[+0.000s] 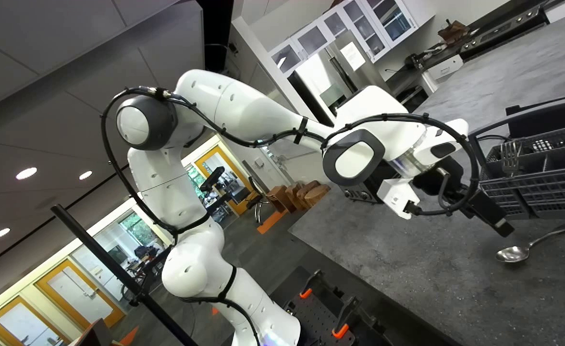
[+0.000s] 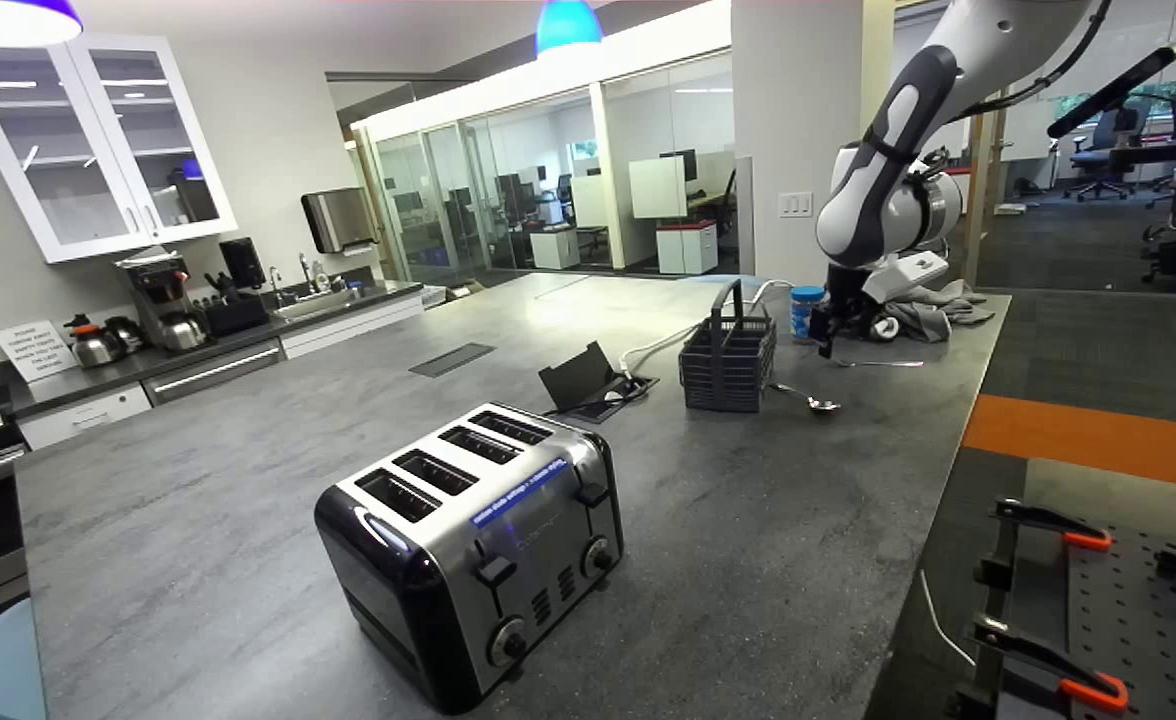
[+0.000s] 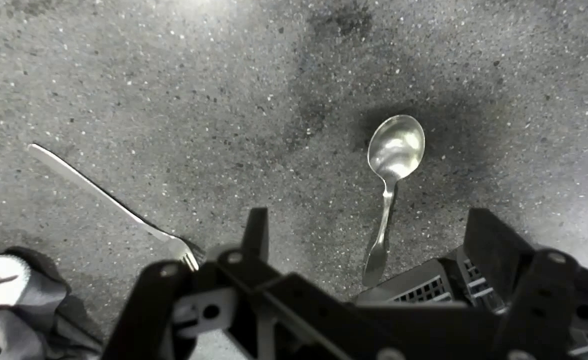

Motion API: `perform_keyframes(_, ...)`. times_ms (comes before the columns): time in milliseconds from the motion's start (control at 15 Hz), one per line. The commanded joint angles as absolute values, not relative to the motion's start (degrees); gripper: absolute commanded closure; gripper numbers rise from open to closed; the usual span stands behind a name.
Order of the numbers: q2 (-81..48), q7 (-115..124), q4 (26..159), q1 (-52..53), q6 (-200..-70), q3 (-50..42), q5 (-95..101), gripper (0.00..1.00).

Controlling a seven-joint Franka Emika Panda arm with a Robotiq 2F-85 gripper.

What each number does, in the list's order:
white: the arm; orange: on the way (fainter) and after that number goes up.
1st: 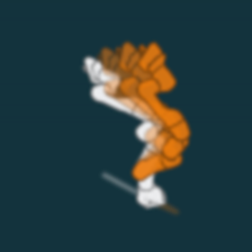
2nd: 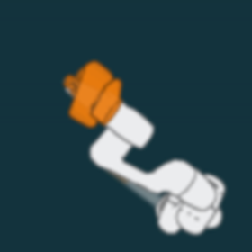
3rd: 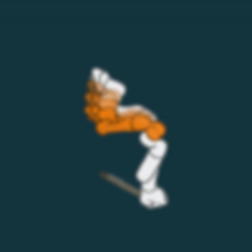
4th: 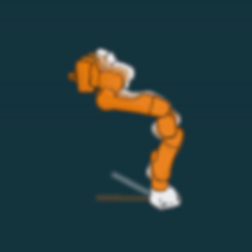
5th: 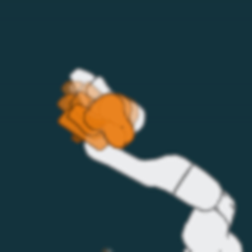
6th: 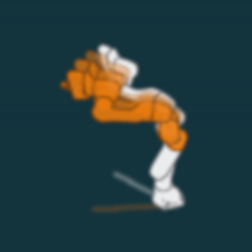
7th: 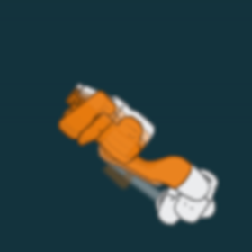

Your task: Put the spoon in the basket

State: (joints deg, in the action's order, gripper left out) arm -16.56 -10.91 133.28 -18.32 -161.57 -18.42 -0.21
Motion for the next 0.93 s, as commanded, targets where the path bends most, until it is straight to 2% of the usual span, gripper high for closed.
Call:
perform_keyframes(0, -18.84, -10.22, 130.99, -19.58, -161.27, -16.12, -1.61, 0.00)
perform_keyframes(867, -30.48, -10.44, 120.81, -23.82, -163.90, -10.06, -6.99, 0.00)
